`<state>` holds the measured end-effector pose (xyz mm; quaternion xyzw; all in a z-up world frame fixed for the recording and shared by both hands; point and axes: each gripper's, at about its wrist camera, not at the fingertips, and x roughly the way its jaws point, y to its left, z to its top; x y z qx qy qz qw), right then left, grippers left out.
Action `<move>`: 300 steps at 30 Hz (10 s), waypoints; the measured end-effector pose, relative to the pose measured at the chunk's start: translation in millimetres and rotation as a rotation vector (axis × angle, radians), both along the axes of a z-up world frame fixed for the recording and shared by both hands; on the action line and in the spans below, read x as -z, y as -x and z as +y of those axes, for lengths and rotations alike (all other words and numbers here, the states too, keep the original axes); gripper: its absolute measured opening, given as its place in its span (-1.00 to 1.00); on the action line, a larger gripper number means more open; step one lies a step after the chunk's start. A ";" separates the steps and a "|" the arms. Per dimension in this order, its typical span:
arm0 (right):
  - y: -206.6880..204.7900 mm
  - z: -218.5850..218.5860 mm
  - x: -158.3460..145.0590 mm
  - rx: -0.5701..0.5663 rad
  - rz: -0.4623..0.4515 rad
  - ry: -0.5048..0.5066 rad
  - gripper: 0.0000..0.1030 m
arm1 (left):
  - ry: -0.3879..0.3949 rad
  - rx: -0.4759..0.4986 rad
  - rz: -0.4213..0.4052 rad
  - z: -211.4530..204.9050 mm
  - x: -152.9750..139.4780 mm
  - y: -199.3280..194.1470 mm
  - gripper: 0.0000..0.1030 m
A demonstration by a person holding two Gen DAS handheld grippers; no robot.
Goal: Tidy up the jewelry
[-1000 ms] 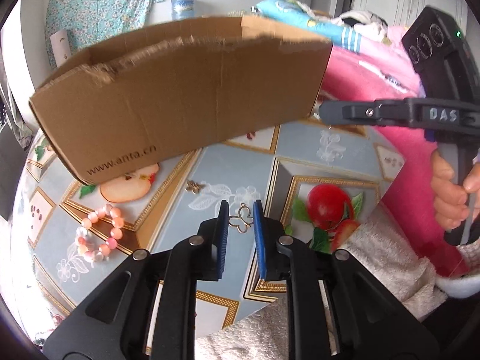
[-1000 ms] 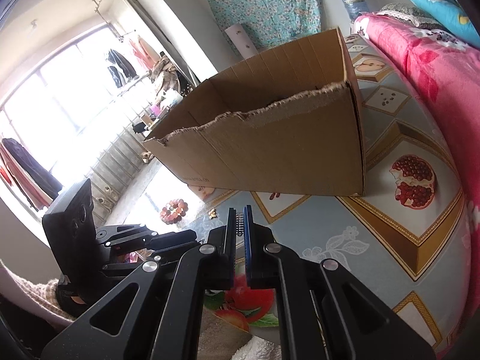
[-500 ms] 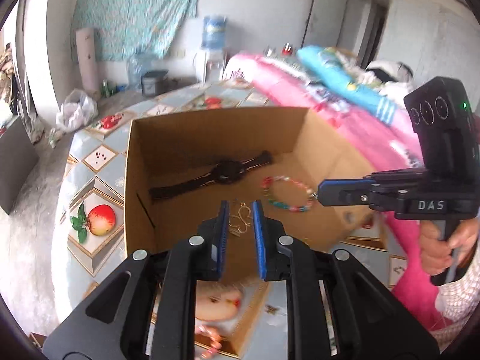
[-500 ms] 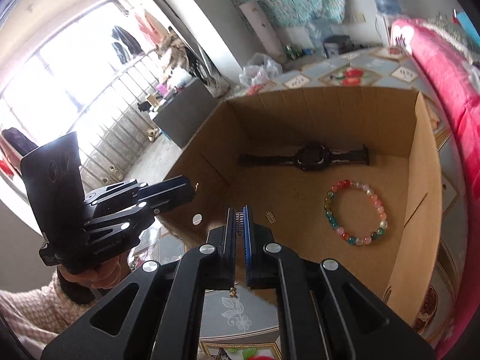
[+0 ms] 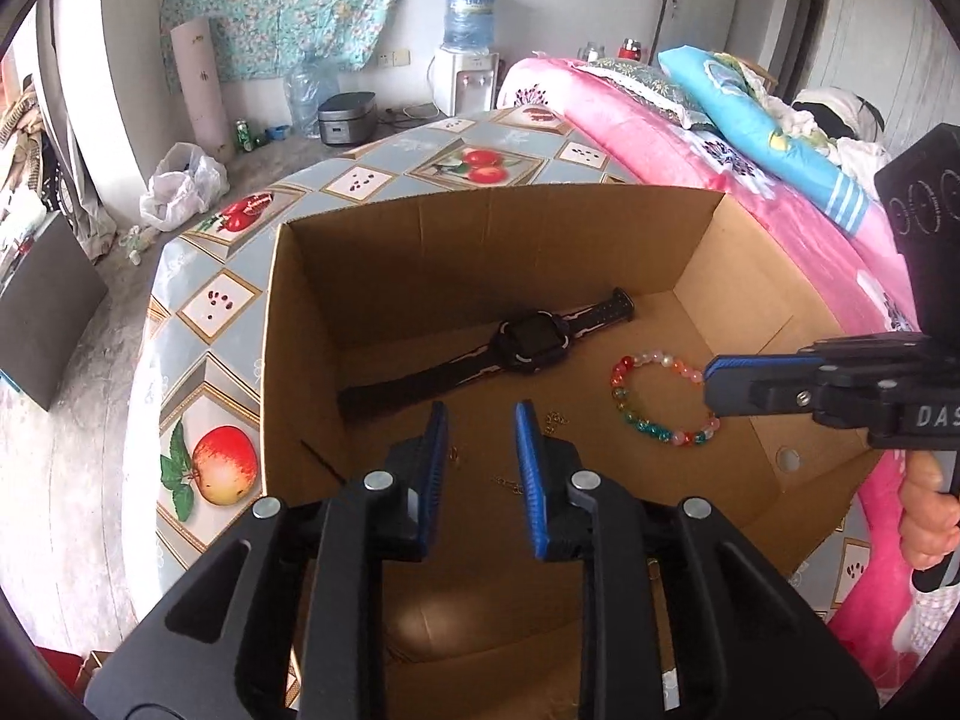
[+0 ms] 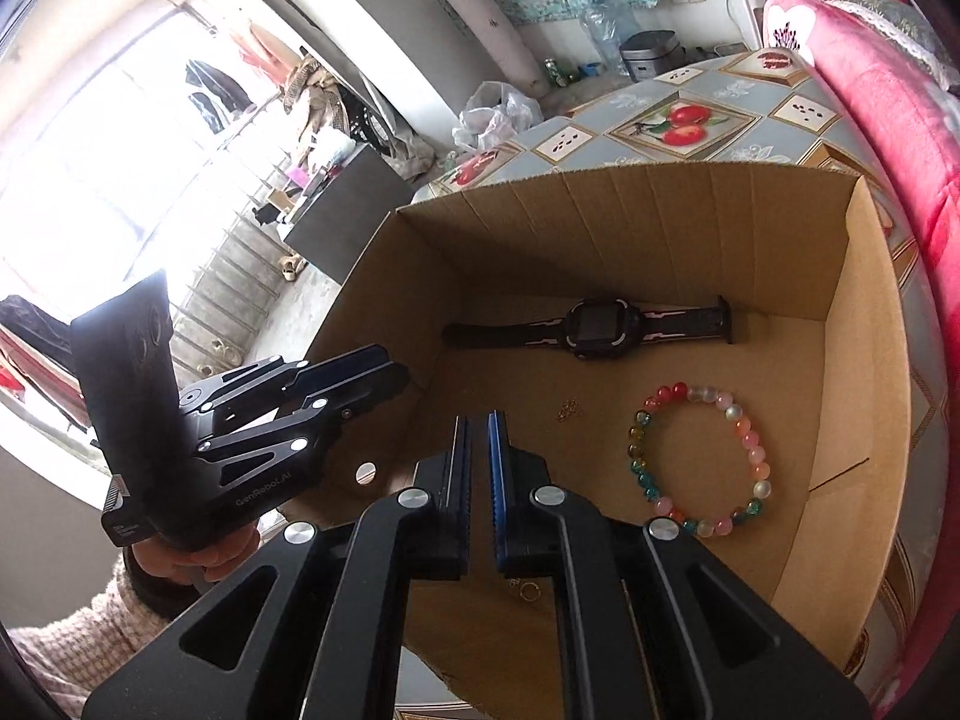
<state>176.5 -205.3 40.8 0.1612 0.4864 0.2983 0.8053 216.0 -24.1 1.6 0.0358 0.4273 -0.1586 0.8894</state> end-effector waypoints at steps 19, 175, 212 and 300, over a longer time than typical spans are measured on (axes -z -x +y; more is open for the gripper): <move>168.5 -12.0 16.7 -0.146 -0.221 -0.067 -0.32 | 0.151 -0.030 -0.214 61.5 -2.3 159.1 -0.18; 30.7 -66.9 -53.6 0.229 -0.217 0.261 0.02 | 0.141 -0.098 -0.008 67.5 -36.7 46.6 0.50; 150.2 -94.8 38.4 0.297 0.116 0.008 0.08 | 0.432 -0.190 0.222 66.1 23.2 160.6 0.52; 218.4 23.2 34.7 0.428 -0.097 0.505 0.87 | -0.080 -0.361 0.067 -14.0 24.8 230.8 0.83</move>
